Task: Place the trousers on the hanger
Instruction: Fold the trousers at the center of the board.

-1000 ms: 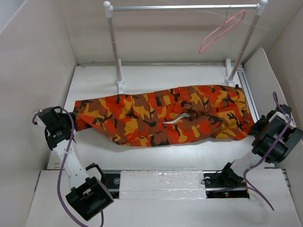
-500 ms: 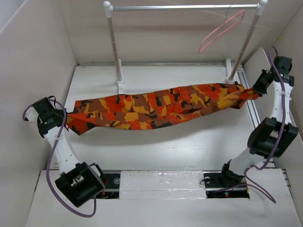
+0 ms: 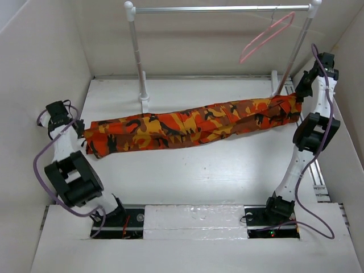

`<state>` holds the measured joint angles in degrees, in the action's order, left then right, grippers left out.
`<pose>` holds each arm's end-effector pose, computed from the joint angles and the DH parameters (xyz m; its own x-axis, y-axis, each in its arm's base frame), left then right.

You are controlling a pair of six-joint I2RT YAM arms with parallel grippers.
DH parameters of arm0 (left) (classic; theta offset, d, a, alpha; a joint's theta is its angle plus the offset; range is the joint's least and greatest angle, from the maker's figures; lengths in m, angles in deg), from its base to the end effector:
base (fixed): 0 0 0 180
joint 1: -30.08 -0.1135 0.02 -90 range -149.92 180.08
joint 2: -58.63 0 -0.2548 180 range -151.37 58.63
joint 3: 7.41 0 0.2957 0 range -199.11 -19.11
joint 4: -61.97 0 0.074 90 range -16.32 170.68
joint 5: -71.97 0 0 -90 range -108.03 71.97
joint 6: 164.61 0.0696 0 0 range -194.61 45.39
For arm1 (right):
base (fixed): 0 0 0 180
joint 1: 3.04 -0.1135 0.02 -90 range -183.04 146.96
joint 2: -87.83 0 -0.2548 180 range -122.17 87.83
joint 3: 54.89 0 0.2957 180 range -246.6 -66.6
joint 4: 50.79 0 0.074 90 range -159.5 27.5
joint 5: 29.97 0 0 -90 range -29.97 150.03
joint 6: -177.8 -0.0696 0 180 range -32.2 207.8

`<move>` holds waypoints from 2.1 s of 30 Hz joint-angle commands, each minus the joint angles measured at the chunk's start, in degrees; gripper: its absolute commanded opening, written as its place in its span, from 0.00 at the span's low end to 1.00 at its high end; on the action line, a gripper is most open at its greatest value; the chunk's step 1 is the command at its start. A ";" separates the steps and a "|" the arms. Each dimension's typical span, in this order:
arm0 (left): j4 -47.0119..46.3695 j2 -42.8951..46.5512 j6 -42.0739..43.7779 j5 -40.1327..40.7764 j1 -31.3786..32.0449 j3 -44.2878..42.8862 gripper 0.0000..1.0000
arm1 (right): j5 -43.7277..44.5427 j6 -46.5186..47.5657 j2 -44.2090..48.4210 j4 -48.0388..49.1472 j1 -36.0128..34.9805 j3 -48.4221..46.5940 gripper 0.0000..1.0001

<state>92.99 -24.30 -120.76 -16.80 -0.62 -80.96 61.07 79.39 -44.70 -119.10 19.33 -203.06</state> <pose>0.3343 0.2003 0.2251 -0.0078 -0.8432 -0.5376 -0.7652 0.3511 -0.5395 0.5211 -0.2158 0.2668 -0.6703 0.4340 -0.6020 0.4940 0.8662 0.0744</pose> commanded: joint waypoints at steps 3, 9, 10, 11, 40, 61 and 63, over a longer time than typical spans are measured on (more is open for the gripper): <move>-2.44 -9.77 7.47 8.33 3.17 -12.74 0.00 | 1.42 0.41 -2.29 7.71 -0.13 -5.48 0.06; 3.36 -21.47 9.14 9.58 5.65 -23.92 0.00 | 0.81 -1.35 -1.86 12.99 -1.19 -1.63 0.44; 3.02 -22.00 10.28 8.10 6.17 -24.28 0.07 | 0.55 -1.53 -1.33 13.27 -1.71 -1.18 0.54; 3.80 -22.61 11.60 6.52 6.18 -25.77 0.15 | -0.59 -1.61 0.06 13.79 -1.72 -0.04 0.61; -6.47 6.30 -0.69 -17.77 0.84 18.59 0.34 | -23.00 -4.00 55.17 45.08 -25.15 74.04 0.18; -16.13 -3.46 -0.61 -16.35 -4.81 18.78 0.34 | -26.53 2.60 57.73 41.92 -31.77 81.09 0.19; -16.76 -3.81 -1.13 -16.96 -4.81 18.87 0.32 | -26.09 2.69 57.82 42.01 -32.57 81.79 0.19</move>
<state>79.09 -27.80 -121.53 -32.71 -5.30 -61.13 35.71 80.55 12.74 -78.05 -11.96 -122.17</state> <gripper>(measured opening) 0.325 0.190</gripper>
